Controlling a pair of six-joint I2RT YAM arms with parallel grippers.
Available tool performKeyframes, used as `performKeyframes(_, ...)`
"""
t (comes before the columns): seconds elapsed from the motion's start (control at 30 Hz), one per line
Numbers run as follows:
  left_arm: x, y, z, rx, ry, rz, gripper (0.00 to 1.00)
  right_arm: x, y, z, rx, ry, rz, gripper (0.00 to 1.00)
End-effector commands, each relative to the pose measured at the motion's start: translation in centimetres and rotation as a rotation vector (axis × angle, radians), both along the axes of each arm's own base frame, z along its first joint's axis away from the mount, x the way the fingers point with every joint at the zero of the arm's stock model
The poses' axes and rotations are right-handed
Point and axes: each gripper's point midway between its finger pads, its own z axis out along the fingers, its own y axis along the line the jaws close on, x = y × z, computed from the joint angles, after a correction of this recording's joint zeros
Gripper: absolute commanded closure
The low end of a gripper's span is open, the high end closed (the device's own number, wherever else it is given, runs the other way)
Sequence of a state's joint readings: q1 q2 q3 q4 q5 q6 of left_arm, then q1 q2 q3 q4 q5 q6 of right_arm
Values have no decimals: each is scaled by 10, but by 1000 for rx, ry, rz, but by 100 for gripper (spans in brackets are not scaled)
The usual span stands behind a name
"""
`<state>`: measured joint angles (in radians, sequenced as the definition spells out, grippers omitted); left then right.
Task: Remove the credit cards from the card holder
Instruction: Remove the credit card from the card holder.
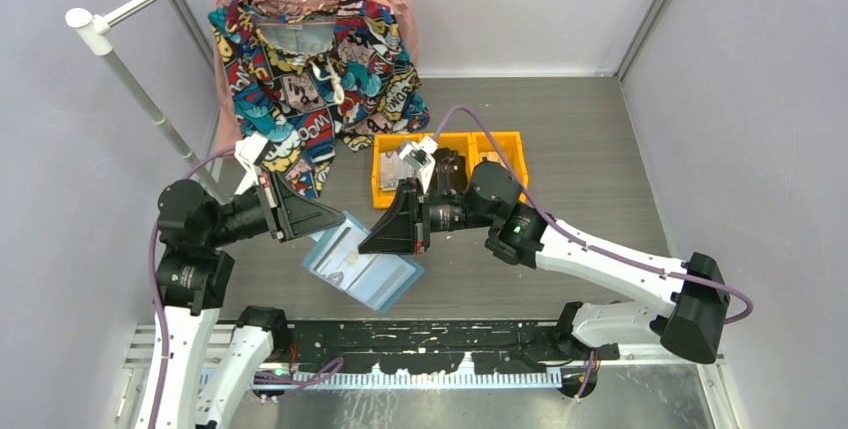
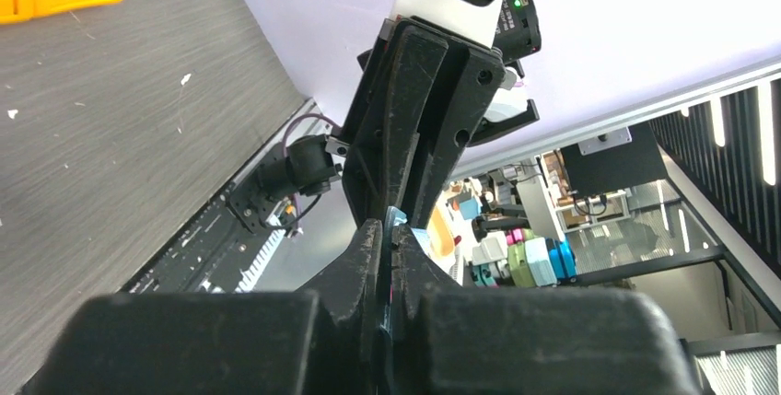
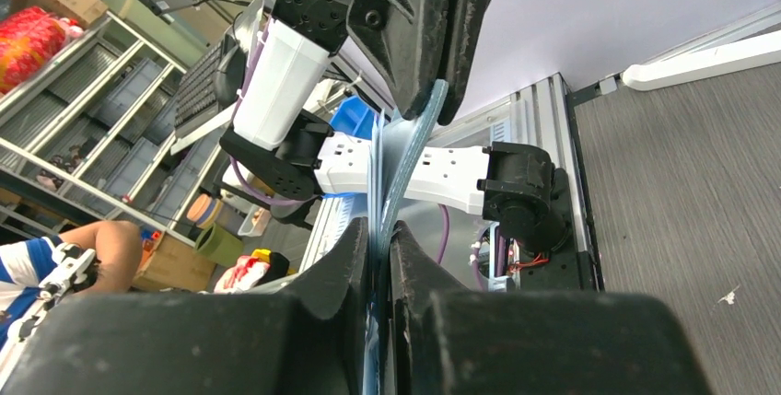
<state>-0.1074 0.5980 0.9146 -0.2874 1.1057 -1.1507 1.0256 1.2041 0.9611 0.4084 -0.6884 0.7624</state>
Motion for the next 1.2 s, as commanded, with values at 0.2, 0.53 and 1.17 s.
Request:
performKeyframes(0.2, 14, 3, 8, -1, -75, 77, 100, -21, -18, 44, 135, -95, 44, 98)
performKeyframes(0.53, -9, 1, 16, 7, -138, -24, 70, -21, -19, 42, 123, -93, 37, 99)
performKeyframes(1.17, -33, -2, 20, 4, -190, -166, 68, -22, -15, 46, 118, -97, 63, 99)
